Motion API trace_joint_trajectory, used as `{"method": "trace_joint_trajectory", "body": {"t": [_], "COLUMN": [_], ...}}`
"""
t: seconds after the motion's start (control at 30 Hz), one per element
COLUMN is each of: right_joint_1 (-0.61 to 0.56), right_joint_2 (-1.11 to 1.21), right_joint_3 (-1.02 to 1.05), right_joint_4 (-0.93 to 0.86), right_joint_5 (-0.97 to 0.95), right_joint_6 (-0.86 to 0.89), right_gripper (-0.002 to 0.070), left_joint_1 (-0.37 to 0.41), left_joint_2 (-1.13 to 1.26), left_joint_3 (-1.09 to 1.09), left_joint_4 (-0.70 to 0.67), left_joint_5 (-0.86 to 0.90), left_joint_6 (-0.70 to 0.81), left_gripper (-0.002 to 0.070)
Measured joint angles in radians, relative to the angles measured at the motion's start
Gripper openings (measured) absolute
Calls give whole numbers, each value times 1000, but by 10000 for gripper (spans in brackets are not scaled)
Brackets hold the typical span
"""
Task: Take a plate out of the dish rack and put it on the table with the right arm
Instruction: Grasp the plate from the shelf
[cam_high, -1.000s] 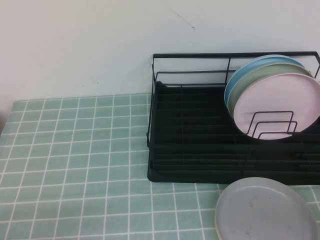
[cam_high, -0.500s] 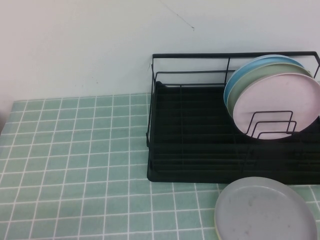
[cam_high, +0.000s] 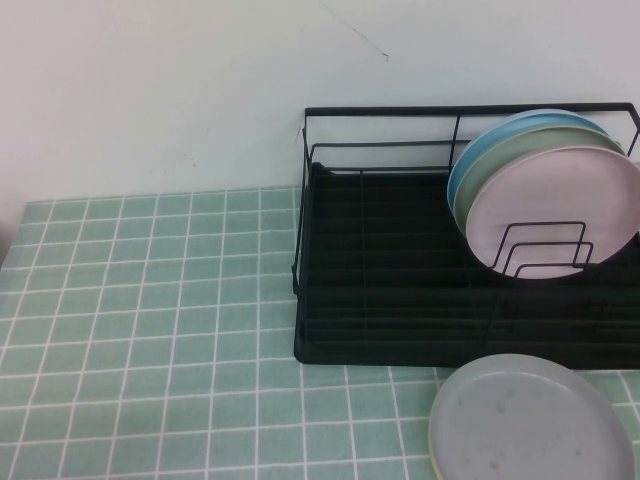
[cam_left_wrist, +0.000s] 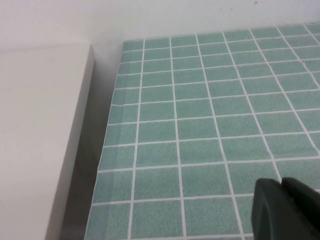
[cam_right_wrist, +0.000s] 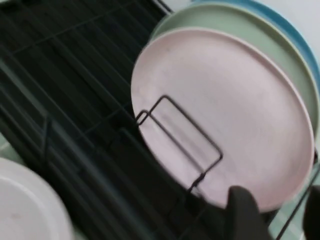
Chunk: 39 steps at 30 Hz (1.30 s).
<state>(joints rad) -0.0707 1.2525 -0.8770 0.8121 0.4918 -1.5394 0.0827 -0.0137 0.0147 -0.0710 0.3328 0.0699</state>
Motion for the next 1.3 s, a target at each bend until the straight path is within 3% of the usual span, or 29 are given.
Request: {"method": "trace_joint_trajectory", "body": {"t": [0.33,1.0,1.3], "right_joint_1": [0,0,0], "right_joint_2": [222,410,418], "right_joint_3": [-160,-261,-263], "right_joint_4": [155,187,314], "right_joint_5": [-2,-5,-16], "right_joint_6": [-259,-422,-551], "right_gripper": [306,306,306], "left_joint_1": [0,0,0], "left_joint_2": [0,0,0], "left_joint_3": [0,0,0], "left_joint_4": [0,0,0], "left_joint_5": [0,0,0], "left_joint_6": [0,0,0], "left_gripper": [-3,-3,-3]}}
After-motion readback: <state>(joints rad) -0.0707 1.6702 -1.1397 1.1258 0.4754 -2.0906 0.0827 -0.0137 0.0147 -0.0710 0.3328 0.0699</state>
